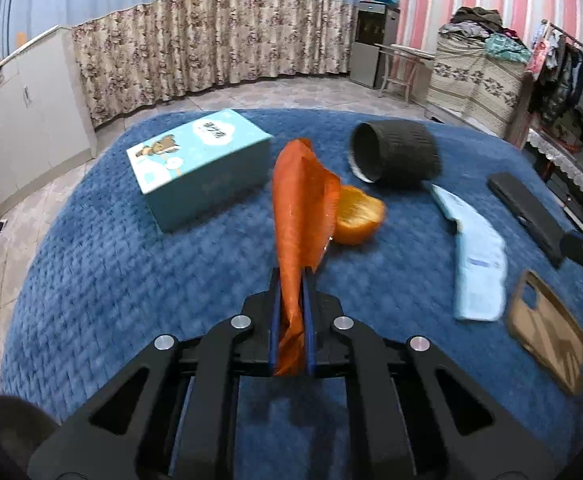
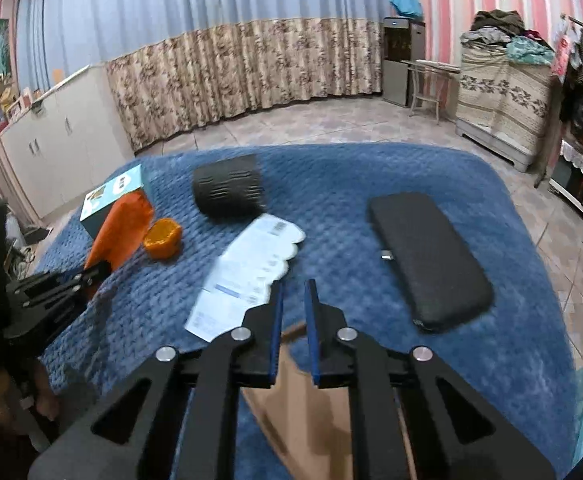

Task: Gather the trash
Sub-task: 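Grasp the orange plastic bag with the left tool, then grasp the white paper card with the right tool while the left tool holds the orange bag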

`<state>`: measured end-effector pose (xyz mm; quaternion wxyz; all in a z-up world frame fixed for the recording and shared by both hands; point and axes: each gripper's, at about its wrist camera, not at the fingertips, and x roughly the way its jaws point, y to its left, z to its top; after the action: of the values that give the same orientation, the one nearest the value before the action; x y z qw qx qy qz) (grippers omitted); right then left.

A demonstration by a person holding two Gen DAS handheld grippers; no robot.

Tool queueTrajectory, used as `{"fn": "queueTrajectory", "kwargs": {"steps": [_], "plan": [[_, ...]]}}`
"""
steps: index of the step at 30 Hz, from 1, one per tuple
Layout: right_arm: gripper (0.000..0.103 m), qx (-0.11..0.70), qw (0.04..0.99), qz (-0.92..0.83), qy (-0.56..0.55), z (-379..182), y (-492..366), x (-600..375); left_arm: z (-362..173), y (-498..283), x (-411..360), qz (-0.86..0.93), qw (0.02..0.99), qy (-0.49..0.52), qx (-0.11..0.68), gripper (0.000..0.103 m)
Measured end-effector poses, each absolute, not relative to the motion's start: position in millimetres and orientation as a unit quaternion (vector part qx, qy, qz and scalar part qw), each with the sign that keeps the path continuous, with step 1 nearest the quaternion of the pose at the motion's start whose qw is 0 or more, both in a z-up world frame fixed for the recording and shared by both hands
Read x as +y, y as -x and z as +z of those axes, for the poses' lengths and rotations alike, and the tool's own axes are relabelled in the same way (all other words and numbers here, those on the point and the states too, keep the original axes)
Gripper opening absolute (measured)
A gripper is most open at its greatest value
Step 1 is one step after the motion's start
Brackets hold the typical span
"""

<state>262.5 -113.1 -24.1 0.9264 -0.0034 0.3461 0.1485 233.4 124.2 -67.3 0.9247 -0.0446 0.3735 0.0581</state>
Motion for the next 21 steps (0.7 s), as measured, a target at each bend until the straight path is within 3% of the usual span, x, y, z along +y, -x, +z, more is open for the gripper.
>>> {"fn": "queueTrajectory", "kwargs": {"steps": [13, 14, 15, 17, 21], "plan": [[0.013, 0.352, 0.922, 0.164, 0.008, -34, -266, -109, -50, -190, 125, 0.054, 0.931, 0.054, 0.357, 0.008], [0.019, 0.354, 0.921, 0.165, 0.003, -35, -267, -106, -50, -191, 126, 0.055, 0.931, 0.055, 0.357, 0.008], [0.047, 0.358, 0.919, 0.167, -0.005, -38, -268, -101, -50, -191, 127, 0.057, 0.932, 0.055, 0.355, 0.008], [0.086, 0.355, 0.920, 0.166, -0.015, -41, -270, -88, -52, -191, 129, 0.064, 0.933, 0.044, 0.351, 0.008], [0.086, 0.374, 0.912, 0.167, 0.006, -53, -280, -54, -58, -195, 134, 0.070, 0.930, 0.040, 0.358, 0.008]]}}
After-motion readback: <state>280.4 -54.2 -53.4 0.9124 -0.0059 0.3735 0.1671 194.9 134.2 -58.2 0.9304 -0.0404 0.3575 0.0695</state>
